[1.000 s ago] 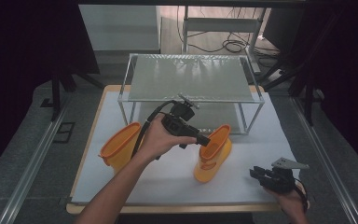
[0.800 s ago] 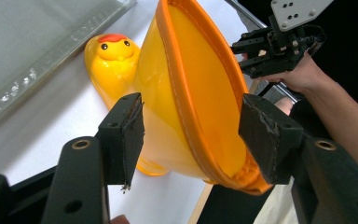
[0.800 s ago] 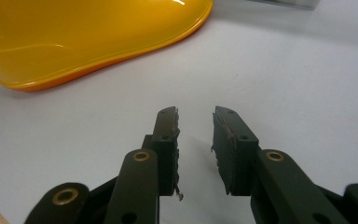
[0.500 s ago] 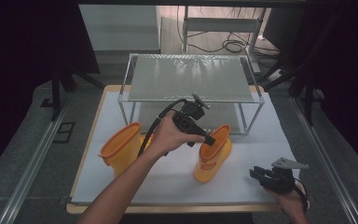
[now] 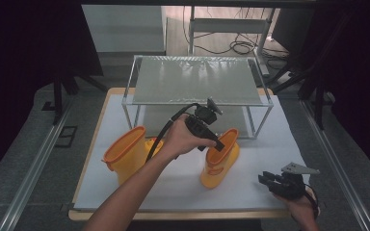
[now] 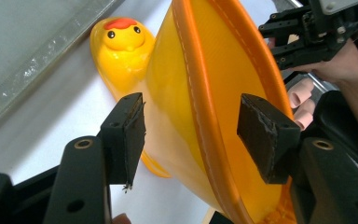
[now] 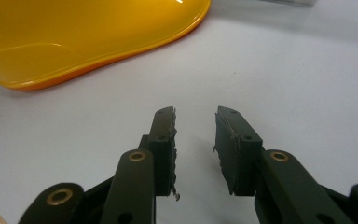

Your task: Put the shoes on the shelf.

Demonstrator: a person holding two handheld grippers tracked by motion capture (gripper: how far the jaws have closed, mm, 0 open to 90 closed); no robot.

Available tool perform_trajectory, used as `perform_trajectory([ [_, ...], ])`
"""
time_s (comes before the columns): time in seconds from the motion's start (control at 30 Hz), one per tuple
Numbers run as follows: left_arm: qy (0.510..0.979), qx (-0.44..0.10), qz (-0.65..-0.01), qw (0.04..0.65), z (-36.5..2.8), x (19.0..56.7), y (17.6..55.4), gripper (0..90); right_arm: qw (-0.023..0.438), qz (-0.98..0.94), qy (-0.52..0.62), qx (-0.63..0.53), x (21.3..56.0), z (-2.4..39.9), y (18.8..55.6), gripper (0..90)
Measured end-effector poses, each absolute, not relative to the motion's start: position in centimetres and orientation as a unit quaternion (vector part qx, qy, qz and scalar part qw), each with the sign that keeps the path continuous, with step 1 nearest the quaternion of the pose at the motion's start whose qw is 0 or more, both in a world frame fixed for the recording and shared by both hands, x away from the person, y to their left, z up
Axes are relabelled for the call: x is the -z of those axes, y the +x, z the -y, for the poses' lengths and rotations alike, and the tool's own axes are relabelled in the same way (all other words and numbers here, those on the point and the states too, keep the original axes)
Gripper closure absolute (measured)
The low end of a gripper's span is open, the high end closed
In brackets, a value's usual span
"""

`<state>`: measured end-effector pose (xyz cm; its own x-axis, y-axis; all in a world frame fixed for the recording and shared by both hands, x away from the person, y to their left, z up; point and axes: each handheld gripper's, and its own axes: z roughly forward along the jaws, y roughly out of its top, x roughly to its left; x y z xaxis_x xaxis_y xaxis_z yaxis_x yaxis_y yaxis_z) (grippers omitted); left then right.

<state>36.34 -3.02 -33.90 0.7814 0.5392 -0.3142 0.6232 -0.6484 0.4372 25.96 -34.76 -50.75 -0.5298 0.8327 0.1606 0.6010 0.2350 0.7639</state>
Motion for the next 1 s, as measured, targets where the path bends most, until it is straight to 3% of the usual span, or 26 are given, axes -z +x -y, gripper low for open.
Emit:
perform_trajectory([
  [0.23, 0.909, 0.075, -0.324, 0.252, 3.9, 34.6, 36.7, 44.6, 0.142, -0.774, 0.463, -0.409, 50.9, 34.7, 26.0, 66.6],
  [1.0, 0.913, 0.072, -0.329, 0.229, 5.0, 35.8, 37.0, 73.3, 0.142, -0.772, 0.465, -0.409, 50.9, 34.9, 26.0, 63.8],
])
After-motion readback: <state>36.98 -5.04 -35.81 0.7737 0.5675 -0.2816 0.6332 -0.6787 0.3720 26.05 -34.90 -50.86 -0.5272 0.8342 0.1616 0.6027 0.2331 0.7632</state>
